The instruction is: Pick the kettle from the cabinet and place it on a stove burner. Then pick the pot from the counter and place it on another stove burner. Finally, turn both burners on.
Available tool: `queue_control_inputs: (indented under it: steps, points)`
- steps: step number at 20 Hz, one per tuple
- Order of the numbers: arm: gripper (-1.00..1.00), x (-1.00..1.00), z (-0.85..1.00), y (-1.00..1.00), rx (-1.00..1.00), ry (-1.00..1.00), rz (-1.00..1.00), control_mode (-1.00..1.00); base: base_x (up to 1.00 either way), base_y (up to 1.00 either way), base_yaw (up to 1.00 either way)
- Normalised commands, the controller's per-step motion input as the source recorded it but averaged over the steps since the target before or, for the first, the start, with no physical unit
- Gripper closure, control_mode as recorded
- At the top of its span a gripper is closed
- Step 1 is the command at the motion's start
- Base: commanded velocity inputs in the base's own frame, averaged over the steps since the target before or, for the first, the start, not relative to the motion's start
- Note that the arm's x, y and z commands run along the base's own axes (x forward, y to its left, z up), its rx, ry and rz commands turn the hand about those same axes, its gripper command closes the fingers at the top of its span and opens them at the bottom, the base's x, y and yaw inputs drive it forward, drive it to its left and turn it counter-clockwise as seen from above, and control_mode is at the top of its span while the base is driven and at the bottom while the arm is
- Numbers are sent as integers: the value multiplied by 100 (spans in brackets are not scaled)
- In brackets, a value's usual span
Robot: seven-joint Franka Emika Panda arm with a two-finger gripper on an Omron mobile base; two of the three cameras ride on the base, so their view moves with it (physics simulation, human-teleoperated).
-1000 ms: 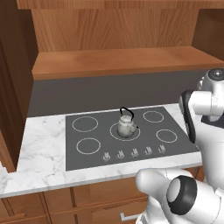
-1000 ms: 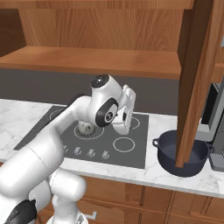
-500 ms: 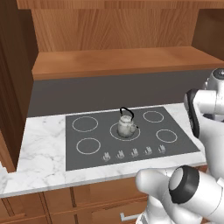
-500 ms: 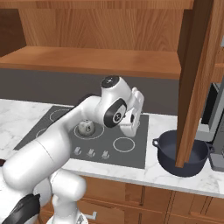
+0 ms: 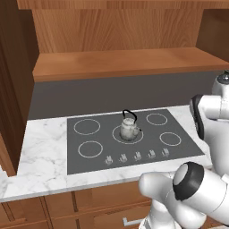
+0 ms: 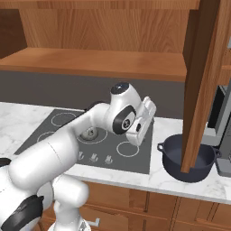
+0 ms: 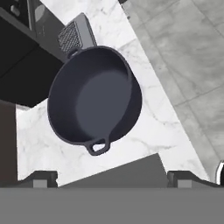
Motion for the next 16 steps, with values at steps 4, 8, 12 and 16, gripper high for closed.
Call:
queue_control_inputs:
  steps: [4,8,12,16]
  points:
    - [-100,0,-15,-13,8,0,-22,-100,0,0,0]
    - [-100,0,-15,-9,8,0,-22,-100,0,0,0]
    - [-100,0,-14,-12,9,0,-23,-100,0,0,0]
    - [-100,0,-14,-23,9,0,-19,-100,0,0,0]
